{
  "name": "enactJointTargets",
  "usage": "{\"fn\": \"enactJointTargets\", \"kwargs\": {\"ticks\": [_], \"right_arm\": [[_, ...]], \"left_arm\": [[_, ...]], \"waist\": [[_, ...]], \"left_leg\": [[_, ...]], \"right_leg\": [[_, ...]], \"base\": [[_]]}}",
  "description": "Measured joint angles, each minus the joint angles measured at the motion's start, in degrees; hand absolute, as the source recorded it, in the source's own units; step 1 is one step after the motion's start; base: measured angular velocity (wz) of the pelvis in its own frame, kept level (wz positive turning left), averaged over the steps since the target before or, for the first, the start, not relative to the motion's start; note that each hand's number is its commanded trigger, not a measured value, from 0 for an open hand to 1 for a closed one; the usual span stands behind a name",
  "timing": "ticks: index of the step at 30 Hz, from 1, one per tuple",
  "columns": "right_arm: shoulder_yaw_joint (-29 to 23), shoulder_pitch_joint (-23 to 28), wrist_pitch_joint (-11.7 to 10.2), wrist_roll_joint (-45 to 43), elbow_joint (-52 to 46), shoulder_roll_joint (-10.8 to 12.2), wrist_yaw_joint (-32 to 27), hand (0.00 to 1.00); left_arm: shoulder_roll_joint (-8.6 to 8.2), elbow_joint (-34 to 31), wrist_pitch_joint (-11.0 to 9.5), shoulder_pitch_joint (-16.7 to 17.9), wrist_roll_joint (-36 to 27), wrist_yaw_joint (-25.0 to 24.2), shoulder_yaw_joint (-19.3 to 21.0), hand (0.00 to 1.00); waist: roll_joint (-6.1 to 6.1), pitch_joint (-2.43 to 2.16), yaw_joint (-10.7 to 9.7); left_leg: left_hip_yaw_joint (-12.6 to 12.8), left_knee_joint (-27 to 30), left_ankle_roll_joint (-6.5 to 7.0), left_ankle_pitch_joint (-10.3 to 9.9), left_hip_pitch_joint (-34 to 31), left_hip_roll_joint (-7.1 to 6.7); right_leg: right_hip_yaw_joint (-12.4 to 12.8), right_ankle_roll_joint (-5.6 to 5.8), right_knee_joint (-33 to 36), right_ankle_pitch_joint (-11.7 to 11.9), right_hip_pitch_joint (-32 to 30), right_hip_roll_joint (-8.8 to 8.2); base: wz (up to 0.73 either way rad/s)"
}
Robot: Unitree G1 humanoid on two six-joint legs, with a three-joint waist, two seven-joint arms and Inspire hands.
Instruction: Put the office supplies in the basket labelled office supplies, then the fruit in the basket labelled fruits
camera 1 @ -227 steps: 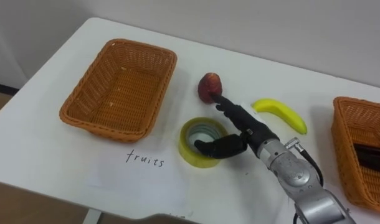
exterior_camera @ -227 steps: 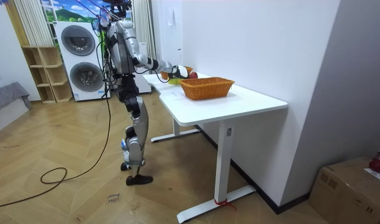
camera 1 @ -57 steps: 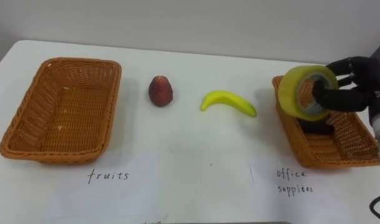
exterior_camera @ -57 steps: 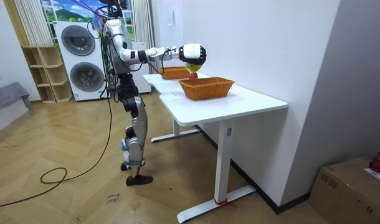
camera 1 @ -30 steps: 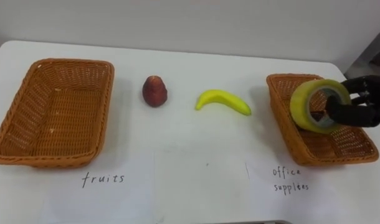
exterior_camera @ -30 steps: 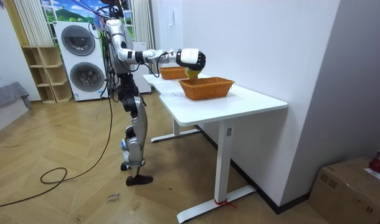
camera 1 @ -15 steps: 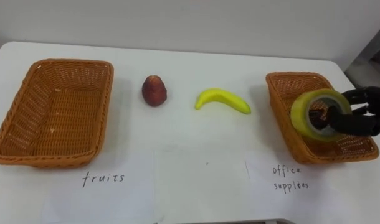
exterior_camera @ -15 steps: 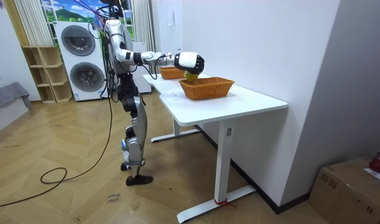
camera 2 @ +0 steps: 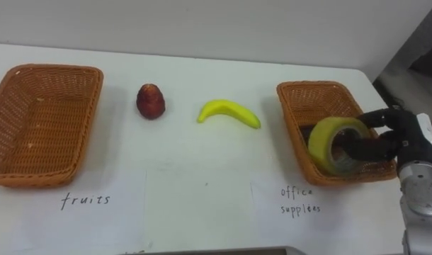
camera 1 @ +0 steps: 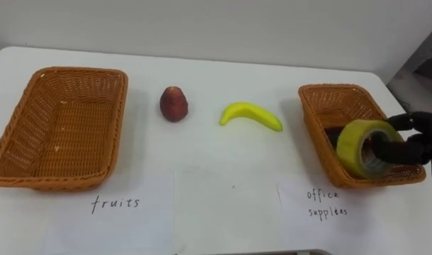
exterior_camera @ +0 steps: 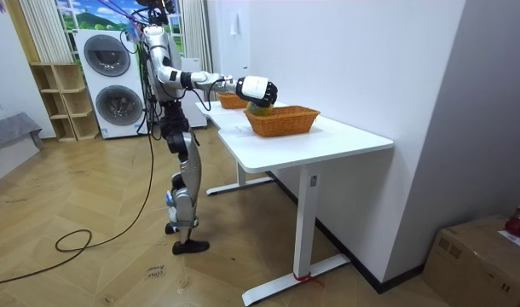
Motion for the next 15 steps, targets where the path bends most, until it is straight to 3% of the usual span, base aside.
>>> {"fn": "enactJointTargets", "kwargs": {"ticks": [1,2,15], "right_arm": [[0.0,0.0,0.0,0.0,0.0,0.0,0.0,0.31],[0.0,0.0,0.0,0.0,0.0,0.0,0.0,0.0],[0.0,0.0,0.0,-0.1,0.0,0.0,0.0,0.0]], "left_arm": [[0.05,0.0,0.0,0.0,0.0,0.0,0.0,0.0],[0.06,0.0,0.0,0.0,0.0,0.0,0.0,0.0],[0.08,0.0,0.0,-0.1,0.0,0.0,0.0,0.0]], "waist": [[0.0,0.0,0.0],[-0.01,0.01,0.0],[0.24,0.16,0.1]], "left_leg": [[0.0,0.0,-0.01,0.0,0.0,0.02],[0.0,0.0,-0.03,0.0,0.0,0.02],[0.0,0.0,-0.03,0.0,0.0,0.02]], "right_leg": [[0.0,0.0,0.0,0.0,0.0,0.02],[0.0,0.0,0.0,0.0,0.0,0.02],[0.0,0.0,0.0,0.0,0.0,0.01]], "base": [[0.0],[0.0],[0.0]]}}
